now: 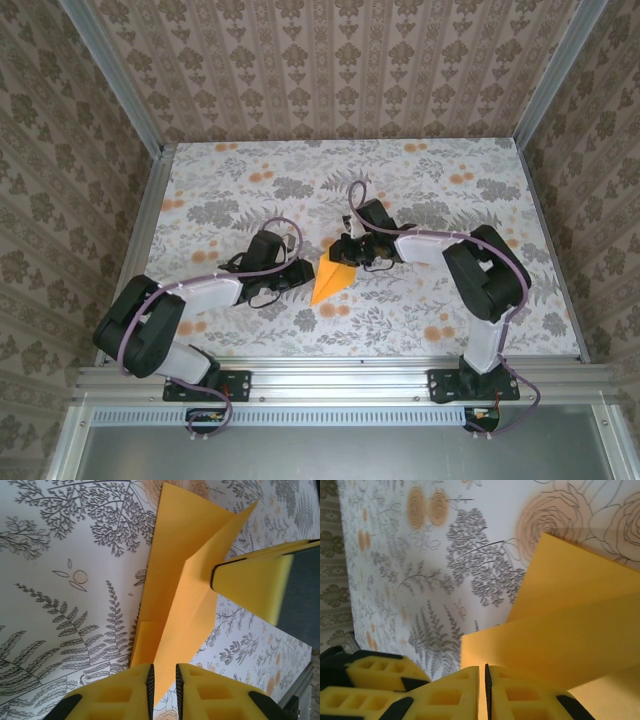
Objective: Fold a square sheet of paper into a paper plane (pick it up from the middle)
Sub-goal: Fourth fold the wing at the center of the table.
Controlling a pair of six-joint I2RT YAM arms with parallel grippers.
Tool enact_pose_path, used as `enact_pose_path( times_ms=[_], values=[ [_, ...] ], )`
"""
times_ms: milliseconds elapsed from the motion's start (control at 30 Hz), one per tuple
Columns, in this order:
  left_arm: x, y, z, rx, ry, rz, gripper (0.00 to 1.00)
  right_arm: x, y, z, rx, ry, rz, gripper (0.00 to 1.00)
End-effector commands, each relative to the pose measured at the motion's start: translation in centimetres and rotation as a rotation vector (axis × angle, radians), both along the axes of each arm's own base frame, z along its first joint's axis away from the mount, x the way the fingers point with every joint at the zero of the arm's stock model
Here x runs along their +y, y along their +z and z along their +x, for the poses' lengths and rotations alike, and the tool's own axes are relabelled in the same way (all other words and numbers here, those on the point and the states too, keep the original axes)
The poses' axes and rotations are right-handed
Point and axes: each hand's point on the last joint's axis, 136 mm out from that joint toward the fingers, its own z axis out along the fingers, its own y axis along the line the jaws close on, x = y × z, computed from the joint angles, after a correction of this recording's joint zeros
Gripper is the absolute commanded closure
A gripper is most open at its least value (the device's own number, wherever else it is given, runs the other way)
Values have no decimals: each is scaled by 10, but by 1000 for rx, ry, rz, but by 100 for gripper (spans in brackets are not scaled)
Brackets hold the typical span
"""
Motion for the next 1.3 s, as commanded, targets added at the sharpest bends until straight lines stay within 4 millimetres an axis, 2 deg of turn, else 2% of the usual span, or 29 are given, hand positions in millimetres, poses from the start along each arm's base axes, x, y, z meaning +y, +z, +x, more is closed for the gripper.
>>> enact_pose_path(
  times_ms=[0,267,467,633,767,967,1267],
  values=[
    [7,-9,3,22,55,20,79,6,-9,9,15,-17,-10,87],
    [4,-7,2,28,48,6,78,-6,-34,9,51,-62,-94,87],
    [-14,-1,2,27,-4,-61,78,-12,-43,7,67,-75,-129,87],
    [-30,0,0,27,-54,-92,80,-13,-43,7,65,-78,-126,87],
    [-36,-9,-9,55,-80,-87,83,-12,-40,7,60,-79,-113,87],
    [-24,-35,-29,135,-79,-22,87,-15,-41,8,62,-87,-109,86],
    [-3,-60,-60,231,-105,76,89,-20,-50,6,84,-99,-141,87]
  ],
)
